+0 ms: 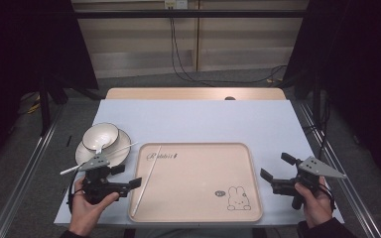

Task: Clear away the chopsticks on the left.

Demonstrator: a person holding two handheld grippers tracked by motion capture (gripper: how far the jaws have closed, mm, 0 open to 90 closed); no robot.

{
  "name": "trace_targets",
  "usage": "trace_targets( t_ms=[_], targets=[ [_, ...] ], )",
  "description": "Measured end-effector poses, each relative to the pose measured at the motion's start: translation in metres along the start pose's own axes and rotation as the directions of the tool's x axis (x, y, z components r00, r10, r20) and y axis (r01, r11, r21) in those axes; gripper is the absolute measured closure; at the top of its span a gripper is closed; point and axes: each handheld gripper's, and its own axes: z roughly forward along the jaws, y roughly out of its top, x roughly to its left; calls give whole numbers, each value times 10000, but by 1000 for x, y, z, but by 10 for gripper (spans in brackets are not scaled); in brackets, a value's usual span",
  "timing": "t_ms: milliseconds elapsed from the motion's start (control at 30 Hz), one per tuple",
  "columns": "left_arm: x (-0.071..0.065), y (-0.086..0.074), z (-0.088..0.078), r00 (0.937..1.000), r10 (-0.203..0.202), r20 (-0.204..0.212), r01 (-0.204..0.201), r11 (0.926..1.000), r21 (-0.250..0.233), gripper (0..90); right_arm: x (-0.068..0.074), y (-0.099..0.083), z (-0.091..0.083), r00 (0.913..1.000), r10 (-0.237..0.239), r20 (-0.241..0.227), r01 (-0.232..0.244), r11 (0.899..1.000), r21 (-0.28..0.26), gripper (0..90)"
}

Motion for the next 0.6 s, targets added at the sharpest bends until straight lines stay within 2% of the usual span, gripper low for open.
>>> trace_targets(
  t_ms=[33, 100, 133, 167, 200, 267, 367, 400, 467, 567, 600],
  targets=[
    [4, 0, -5, 9998, 20, 204, -21, 10000, 18, 98, 0, 0, 0, 10000, 2, 19, -2, 10000, -2, 6],
    [8, 0, -10, 9995, 59, 300, -59, 10000, 0, 103, 0, 0, 0, 10000, 4, 16, -4, 10000, -3, 6],
    [15, 0, -20, 9994, 351, 38, -351, 9994, -74, 91, 0, 0, 0, 10000, 6, 25, -6, 10000, -4, 6],
    [15, 0, -20, 9994, 351, 38, -351, 9994, -74, 90, 0, 0, 0, 10000, 6, 25, -6, 10000, -4, 6],
    [21, 0, -30, 9984, 558, -106, -560, 9982, -206, 92, 0, 0, 0, 10000, 0, 30, 0, 10000, -6, 6],
    [28, 1, -38, 9972, 717, -223, -725, 9966, -384, 84, 0, 0, 0, 10000, -6, 30, 6, 10000, -6, 6],
    [34, 2, -44, 9964, 761, -374, -781, 9954, -556, 67, 0, 0, 0, 10000, -11, 31, 11, 10000, -4, 6],
    [41, 4, -50, 9960, 764, -465, -795, 9945, -677, 58, 1, 0, 0, 10000, 13, -6, -13, 10000, -10, 6],
    [47, 5, -55, 9939, 747, -817, -817, 9929, -860, 56, 1, 0, 0, 10000, 13, -5, -13, 10000, -6, 6],
    [53, 7, -58, 9935, 701, -902, -768, 9944, -728, 63, 0, 0, 0, 10000, -7, 28, 7, 10000, -10, 6],
    [58, 9, -60, 9908, 787, -1100, -854, 9947, -577, 64, 0, 0, 0, 10000, -1, 21, 1, 10000, -2, 6]
  ],
)
